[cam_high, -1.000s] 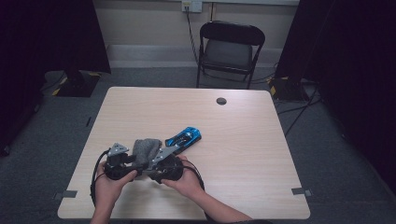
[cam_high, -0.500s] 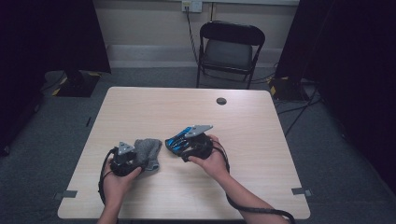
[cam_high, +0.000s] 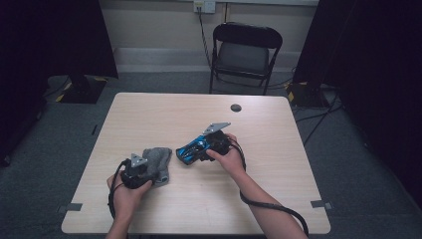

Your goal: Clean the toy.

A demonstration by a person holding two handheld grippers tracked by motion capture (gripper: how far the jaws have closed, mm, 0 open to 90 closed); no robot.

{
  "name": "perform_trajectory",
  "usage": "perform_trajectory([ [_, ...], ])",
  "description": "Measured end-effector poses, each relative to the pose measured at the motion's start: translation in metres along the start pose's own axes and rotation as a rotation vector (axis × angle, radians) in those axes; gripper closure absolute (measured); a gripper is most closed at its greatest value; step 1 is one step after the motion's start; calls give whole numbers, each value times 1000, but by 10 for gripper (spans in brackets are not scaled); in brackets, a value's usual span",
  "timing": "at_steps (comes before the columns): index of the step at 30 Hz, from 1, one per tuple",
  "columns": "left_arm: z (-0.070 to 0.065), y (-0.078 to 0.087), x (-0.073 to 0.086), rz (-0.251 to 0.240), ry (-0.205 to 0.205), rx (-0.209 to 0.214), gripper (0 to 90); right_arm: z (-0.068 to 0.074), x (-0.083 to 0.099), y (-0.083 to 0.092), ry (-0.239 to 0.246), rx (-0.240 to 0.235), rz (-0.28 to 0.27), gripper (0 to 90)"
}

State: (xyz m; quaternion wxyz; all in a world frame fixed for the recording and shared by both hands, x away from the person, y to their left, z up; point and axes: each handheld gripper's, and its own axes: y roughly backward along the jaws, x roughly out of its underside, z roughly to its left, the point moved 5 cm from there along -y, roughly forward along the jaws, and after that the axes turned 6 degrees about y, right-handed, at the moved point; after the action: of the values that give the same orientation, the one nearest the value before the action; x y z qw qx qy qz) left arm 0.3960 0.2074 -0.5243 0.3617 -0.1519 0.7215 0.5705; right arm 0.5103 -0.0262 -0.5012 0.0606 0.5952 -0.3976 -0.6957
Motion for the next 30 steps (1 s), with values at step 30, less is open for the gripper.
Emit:
perform_trajectory([
  [30,4,0,-3,35,-7,10,671,-7,6,-28,6,-24,57,9],
])
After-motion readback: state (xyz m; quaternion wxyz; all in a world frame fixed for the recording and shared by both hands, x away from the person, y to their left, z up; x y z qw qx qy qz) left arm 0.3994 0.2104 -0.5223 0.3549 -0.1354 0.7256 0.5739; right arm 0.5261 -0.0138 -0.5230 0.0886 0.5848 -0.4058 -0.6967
